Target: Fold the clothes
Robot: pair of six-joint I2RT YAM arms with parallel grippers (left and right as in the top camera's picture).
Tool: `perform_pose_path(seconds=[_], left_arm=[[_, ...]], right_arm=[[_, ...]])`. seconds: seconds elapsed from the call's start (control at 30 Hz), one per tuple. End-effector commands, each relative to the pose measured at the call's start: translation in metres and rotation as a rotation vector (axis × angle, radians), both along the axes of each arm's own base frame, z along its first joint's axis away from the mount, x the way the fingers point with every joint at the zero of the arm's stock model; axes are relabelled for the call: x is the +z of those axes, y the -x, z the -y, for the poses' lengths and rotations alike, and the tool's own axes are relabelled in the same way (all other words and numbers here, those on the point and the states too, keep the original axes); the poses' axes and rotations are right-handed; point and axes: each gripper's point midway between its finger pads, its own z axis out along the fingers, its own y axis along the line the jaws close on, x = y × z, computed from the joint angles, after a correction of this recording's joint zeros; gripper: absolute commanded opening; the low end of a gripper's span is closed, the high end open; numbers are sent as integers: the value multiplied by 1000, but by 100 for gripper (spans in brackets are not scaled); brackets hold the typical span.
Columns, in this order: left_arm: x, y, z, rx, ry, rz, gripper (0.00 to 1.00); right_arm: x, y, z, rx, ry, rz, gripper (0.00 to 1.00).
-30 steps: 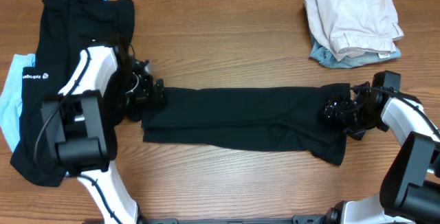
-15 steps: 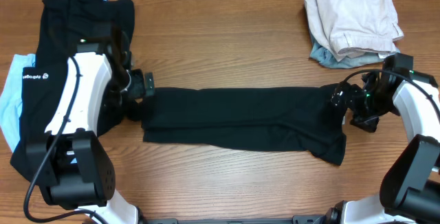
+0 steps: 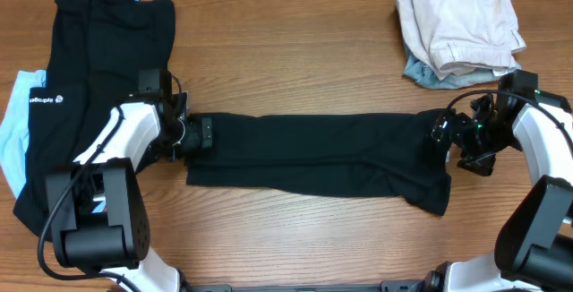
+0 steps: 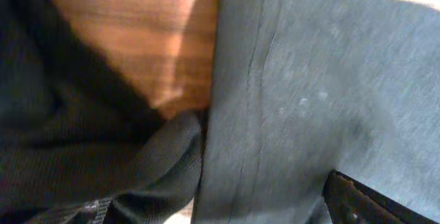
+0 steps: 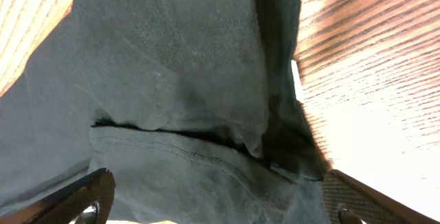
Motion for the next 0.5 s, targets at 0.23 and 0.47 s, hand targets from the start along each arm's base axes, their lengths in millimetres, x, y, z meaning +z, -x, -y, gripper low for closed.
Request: perform_pose_path(seconds=[0.23, 0.47], left_arm=[[0, -17, -35, 97, -86, 80, 100], [0, -15, -64, 228, -81, 83, 100]], right_arm=[[5, -5, 6, 14, 25, 22, 100], [5, -3, 6, 15, 27, 13, 100]])
